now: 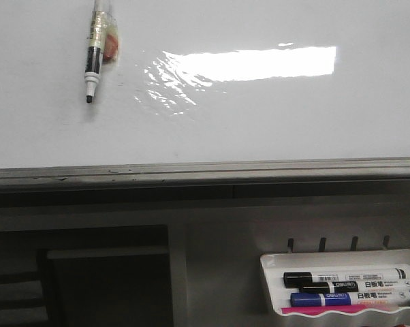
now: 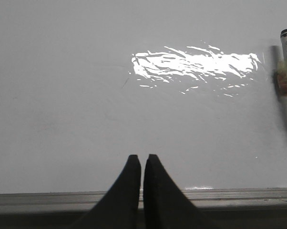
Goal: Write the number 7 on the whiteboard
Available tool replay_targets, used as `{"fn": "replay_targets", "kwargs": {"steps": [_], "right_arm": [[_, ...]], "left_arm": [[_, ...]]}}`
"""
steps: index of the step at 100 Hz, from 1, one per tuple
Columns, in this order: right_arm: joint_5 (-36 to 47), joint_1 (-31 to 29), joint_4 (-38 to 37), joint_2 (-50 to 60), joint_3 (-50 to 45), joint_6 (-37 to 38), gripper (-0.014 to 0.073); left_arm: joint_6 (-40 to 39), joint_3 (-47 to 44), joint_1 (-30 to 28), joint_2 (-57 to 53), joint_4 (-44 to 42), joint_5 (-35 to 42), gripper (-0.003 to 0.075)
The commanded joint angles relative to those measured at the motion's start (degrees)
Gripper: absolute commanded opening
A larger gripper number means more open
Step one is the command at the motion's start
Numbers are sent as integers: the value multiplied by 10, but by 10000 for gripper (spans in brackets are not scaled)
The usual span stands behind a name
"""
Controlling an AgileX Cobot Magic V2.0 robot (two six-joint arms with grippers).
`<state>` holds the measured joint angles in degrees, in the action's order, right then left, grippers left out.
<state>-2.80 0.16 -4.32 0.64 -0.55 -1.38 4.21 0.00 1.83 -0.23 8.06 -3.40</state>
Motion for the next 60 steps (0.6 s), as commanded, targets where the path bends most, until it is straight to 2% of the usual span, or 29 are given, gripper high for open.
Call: {"fn": "replay_targets", "kwargs": {"steps": [1, 47, 60], "right_arm": [[48, 1, -4, 11, -18, 0, -65], [49, 1, -3, 11, -18, 0, -65], [49, 1, 33, 11, -18, 0, -65]], "left_arm": [[-5, -20, 4, -17, 6, 40, -20], [-5, -20, 4, -17, 6, 44, -20], [-5, -20, 4, -17, 7, 44, -20]]}}
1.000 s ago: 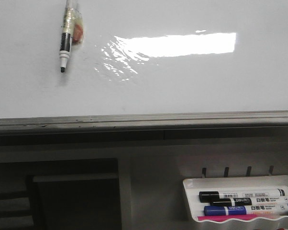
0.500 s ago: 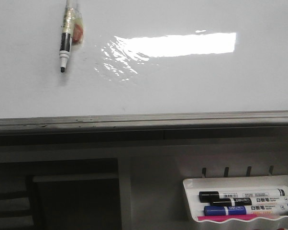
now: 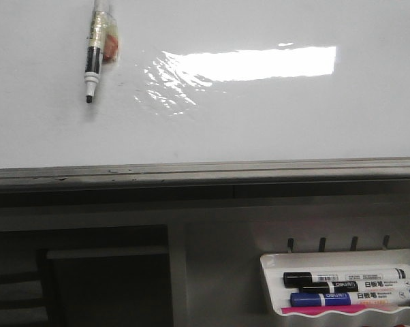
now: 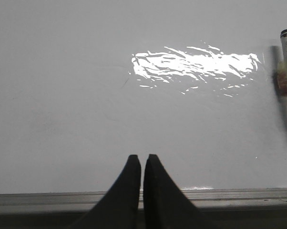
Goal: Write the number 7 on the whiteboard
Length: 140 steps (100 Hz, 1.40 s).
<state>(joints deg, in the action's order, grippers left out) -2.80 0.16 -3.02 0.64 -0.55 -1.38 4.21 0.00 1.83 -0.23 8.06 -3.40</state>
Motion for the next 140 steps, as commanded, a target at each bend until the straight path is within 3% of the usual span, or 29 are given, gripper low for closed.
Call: {"fn": "replay_targets", "kwargs": {"steps": [1, 28, 41, 59, 71, 90, 111, 124, 140], "right_arm": [[49, 1, 21, 11, -18, 0, -65], [51, 1, 139, 11, -18, 0, -65], [61, 1, 181, 11, -18, 0, -65], [77, 1, 362, 11, -16, 1, -64], [43, 1, 377, 11, 2, 1, -62], [-69, 1, 343, -40, 72, -1, -53], [-199, 1, 279, -190, 179, -2, -53], [-254, 1, 273, -274, 248, -35, -53], [-286, 1, 273, -330, 308, -52, -34]], "left_arm": [[-5, -20, 4, -17, 7, 44, -20], [-5, -19, 4, -17, 110, 49, -20], [-5, -19, 4, -17, 199, 54, -20], [-5, -17, 4, -17, 353, 91, -20], [-5, -1, 4, -17, 416, 91, -20], [10, 76, 4, 20, 390, 23, -20], [63, 236, 4, 173, 240, -173, -20], [119, 319, 4, 262, 228, -262, -20], [121, 368, 4, 330, 229, -302, -20]]}}
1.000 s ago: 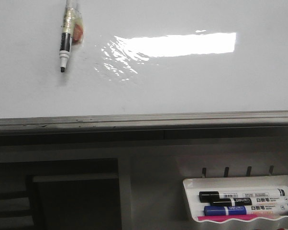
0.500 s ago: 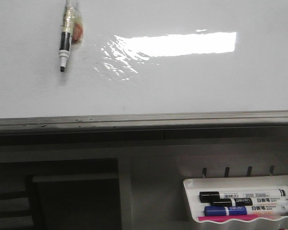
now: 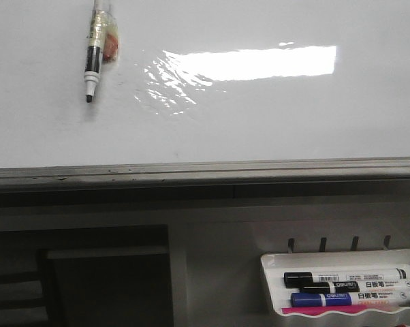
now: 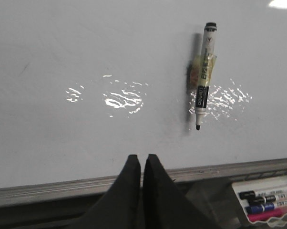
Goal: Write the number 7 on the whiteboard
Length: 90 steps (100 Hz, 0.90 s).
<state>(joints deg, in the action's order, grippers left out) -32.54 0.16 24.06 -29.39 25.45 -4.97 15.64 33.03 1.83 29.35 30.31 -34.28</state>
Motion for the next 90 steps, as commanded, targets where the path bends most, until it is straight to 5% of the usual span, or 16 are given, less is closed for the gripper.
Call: {"fn": "replay_targets", "kwargs": {"steps": [1, 14, 23, 30, 45, 66, 90], "right_arm": [[11, 1, 2, -31, 50, -16, -28], [-5, 1, 3, -50, 74, -16, 185], [-8, 1, 3, -55, 79, -16, 376], [-5, 1, 4, -55, 80, -16, 444], [1, 1, 5, -55, 80, -16, 448], [14, 1, 14, -55, 80, -16, 447], [16, 1, 17, -55, 80, -16, 448]], "left_arm": [[7, 40, 4, 40, 7, 5, -20], [39, 48, 5, 63, 30, 11, 33], [78, 48, 5, 75, 90, 23, 145], [101, 48, 5, 84, 134, 34, 251], [178, 48, 5, 111, 226, 39, 391], [343, 52, 5, 165, 370, 24, 389], [417, 71, 23, 234, 435, 15, 389]]}}
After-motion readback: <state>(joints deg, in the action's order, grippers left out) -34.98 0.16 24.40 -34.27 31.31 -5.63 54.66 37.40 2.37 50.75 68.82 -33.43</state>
